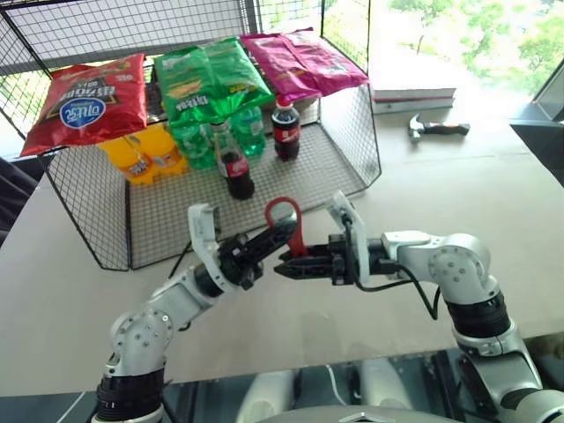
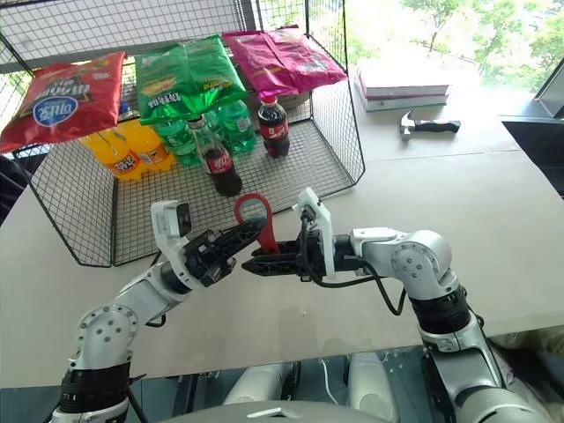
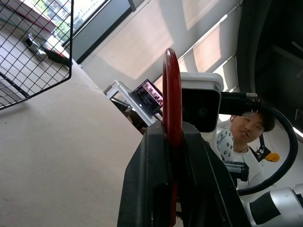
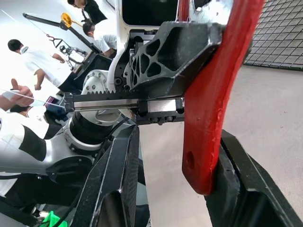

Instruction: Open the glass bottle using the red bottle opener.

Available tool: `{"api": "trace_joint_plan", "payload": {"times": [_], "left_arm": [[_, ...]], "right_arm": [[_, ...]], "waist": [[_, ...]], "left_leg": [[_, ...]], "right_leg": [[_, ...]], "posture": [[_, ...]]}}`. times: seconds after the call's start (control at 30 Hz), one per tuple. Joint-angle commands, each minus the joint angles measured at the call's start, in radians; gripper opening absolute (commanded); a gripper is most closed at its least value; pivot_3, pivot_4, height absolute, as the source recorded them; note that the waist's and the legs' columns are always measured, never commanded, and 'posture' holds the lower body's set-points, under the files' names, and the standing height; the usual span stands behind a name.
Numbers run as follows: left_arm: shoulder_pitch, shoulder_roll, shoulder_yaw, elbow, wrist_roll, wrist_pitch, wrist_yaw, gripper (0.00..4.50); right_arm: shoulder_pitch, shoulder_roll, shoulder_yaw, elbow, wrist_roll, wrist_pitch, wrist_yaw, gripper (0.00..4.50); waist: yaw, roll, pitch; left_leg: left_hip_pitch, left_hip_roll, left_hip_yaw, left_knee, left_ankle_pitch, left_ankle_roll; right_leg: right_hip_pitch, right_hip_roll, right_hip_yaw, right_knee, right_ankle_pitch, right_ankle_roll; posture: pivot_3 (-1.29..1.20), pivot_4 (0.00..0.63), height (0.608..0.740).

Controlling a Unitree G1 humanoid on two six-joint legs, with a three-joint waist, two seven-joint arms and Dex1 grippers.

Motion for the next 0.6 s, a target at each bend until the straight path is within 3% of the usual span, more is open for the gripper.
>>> {"api": "trace_joint_plan", "payload": {"times": [0.03, 0.13, 0.23, 0.3, 0.33, 0.6], "left_arm": [[0.003, -0.005, 0.002, -0.018, -0.002, -0.009, 0.003, 0.0], [0.004, -0.007, 0.0, -0.019, -0.005, -0.005, 0.002, 0.0], [0.005, -0.007, -0.002, -0.017, -0.012, 0.001, 0.0, 0.0], [0.008, -0.008, -0.003, -0.018, -0.024, 0.007, 0.002, 0.0], [0.009, -0.007, -0.005, -0.018, -0.03, 0.011, 0.001, 0.0], [0.018, 0.011, -0.013, -0.018, -0.069, 0.047, -0.009, 0.0]], "right_arm": [[-0.013, 0.027, -0.011, -0.027, 0.039, -0.006, 0.012, 1.89], [-0.01, 0.034, -0.018, -0.028, 0.047, 0.001, 0.01, 1.89], [-0.005, 0.042, -0.027, -0.028, 0.054, 0.005, 0.005, 1.16], [-0.002, 0.048, -0.035, -0.029, 0.063, 0.01, 0.001, 0.14], [-0.002, 0.05, -0.038, -0.028, 0.067, 0.012, 0.0, 0.03], [0.014, 0.044, -0.049, -0.039, 0.103, 0.027, 0.012, 0.03]], "waist": [[0.0, 0.0, 0.0], [0.0, 0.0, 0.0], [0.0, 0.0, 0.0], [0.0, 0.0, 0.0], [0.0, 0.0, 0.0], [0.0, 0.0, 0.0]], "left_leg": [[0.0, 0.0, 0.0, 0.0, 0.0, 0.0], [0.0, 0.0, 0.0, 0.0, 0.0, 0.0], [0.0, 0.0, 0.0, 0.0, 0.0, 0.0], [0.0, 0.0, 0.0, 0.0, 0.0, 0.0], [-0.001, 0.0, 0.0, 0.0, 0.0, 0.0], [-0.001, 0.0, 0.0, 0.0, 0.0, 0.0]], "right_leg": [[0.0, 0.0, 0.0, 0.0, 0.0, 0.0], [0.0, 0.0, 0.0, 0.0, 0.0, 0.0], [0.0, 0.0, 0.0, 0.0, 0.0, 0.0], [0.0, 0.0, 0.0, 0.0, 0.0, 0.0], [0.0, 0.0, 0.0, 0.0, 0.0, 0.0], [0.0, 0.0, 0.0, 0.0, 0.0, 0.0]], "posture": [[0.0, 0.15, 0.74], [0.0, 0.15, 0.74], [0.0, 0.15, 0.74], [0.0, 0.15, 0.74], [0.0, 0.15, 0.74], [0.0, 0.15, 0.74]]}}
